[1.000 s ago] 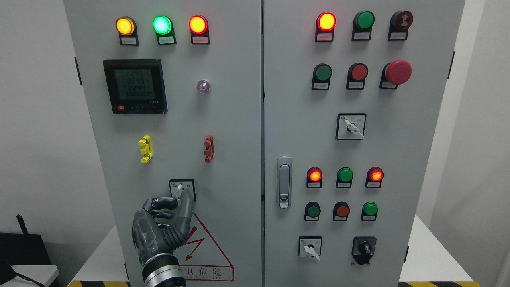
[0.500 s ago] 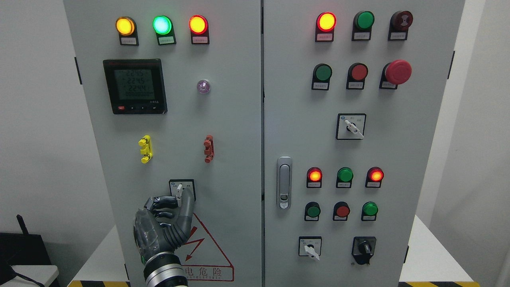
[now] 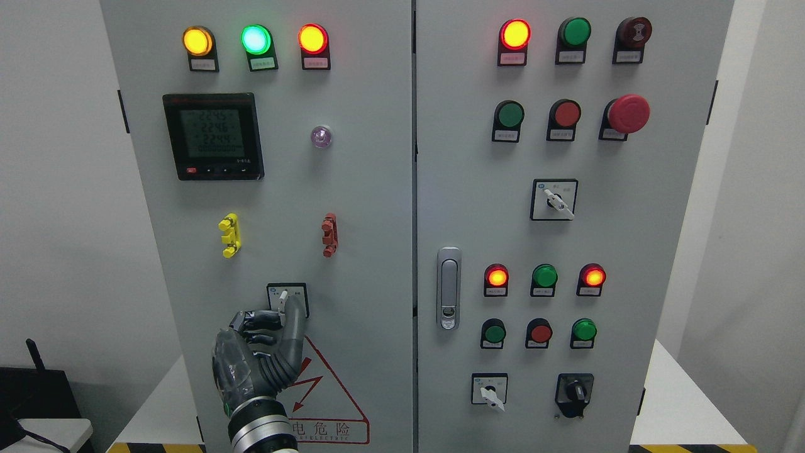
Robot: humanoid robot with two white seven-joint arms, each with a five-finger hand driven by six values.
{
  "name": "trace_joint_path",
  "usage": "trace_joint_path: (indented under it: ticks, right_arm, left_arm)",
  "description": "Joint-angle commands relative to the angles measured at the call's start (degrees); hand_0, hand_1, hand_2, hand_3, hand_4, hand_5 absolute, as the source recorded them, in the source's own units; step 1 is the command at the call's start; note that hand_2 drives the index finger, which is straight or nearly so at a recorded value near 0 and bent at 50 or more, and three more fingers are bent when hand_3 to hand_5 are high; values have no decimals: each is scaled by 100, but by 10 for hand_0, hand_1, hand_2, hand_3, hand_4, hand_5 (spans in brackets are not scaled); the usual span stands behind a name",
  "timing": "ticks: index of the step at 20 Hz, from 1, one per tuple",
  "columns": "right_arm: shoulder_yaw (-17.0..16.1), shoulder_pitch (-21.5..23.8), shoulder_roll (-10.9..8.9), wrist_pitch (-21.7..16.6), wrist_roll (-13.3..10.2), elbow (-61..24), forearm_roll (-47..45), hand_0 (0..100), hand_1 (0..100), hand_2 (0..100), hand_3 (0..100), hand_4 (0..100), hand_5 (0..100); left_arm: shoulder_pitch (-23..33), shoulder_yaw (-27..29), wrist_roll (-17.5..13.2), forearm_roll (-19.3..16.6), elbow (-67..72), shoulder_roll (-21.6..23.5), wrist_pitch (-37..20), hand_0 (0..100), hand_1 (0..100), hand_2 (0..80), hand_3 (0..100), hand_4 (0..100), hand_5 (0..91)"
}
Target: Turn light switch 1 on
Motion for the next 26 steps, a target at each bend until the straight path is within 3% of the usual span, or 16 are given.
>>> trace_joint_path:
  ticks: [1,9,26]
  right_arm:
    - [0,1,0,-4,-1,0,-105,120,389,0,0,0,0]
    - [0,1,0,-4,-1,0,-97,120,389,0,0,0,0]
    - [0,1,0,-4,-1,0,-97,120,389,0,0,0,0]
  left_arm:
    - [-24,-33,-3,-9,2,1,17,225,444,560,661,714,698]
    - [-24,-42,-3,-9,2,1,26,232,437,566,663,718,704]
    - [-76,-42,-3,-18,-7,1,158,341,408,572,668,721,701]
